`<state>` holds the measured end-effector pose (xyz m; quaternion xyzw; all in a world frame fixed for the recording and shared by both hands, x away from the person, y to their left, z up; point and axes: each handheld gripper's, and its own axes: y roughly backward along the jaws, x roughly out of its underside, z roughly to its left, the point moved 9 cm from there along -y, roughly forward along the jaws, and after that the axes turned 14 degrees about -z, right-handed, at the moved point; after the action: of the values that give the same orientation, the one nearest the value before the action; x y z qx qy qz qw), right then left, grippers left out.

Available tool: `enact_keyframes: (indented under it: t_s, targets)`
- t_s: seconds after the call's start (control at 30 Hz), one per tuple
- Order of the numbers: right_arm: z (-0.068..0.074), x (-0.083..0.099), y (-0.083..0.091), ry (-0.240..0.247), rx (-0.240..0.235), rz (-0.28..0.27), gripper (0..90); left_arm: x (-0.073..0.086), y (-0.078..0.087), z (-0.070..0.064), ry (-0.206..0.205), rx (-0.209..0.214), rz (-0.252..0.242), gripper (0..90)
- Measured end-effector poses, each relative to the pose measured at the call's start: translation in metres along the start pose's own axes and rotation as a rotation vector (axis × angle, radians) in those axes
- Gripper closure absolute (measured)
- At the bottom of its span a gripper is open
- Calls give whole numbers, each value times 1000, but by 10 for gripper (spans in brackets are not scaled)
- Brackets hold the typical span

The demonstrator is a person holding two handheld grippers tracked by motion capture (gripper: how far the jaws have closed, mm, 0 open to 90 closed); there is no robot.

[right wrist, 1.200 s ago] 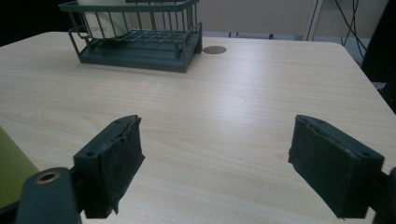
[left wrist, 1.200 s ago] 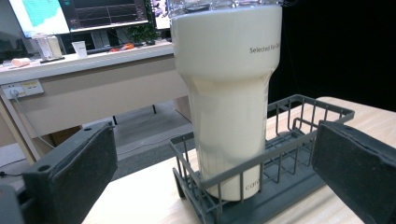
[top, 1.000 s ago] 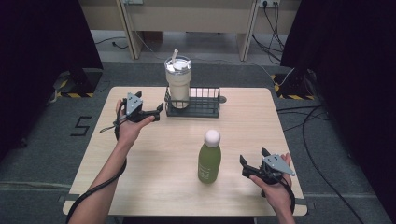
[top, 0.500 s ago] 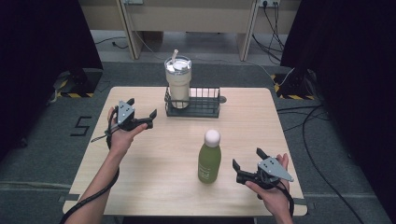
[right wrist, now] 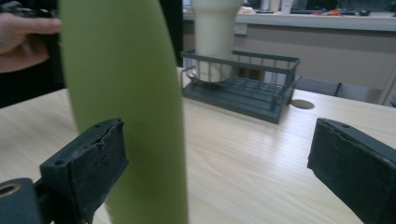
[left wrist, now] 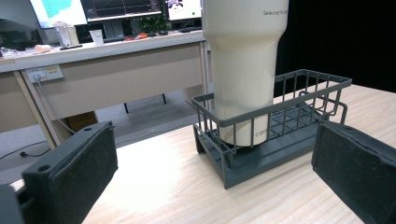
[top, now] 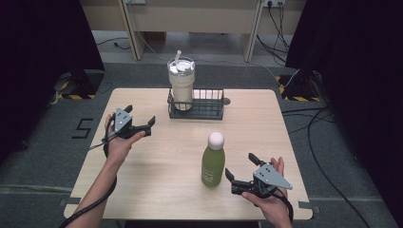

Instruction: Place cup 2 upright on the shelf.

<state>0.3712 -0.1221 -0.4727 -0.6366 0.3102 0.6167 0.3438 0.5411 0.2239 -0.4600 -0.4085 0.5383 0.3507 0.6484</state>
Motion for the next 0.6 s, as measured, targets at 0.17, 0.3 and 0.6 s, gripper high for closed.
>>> enact_keyframes:
  t_s: [0.17, 0.3, 0.6]
  targets:
    - [12, -5, -3, -1, -33, -8, 50, 2, 4, 2, -6, -5, 1, 0]
    - [18, -4, -6, -10, -51, 0, 59, 3, 6, 3, -2, -7, -1, 0]
    - [30, -7, -14, -12, -88, -1, 73, 5, 9, 0, -4, -4, 0, 0]
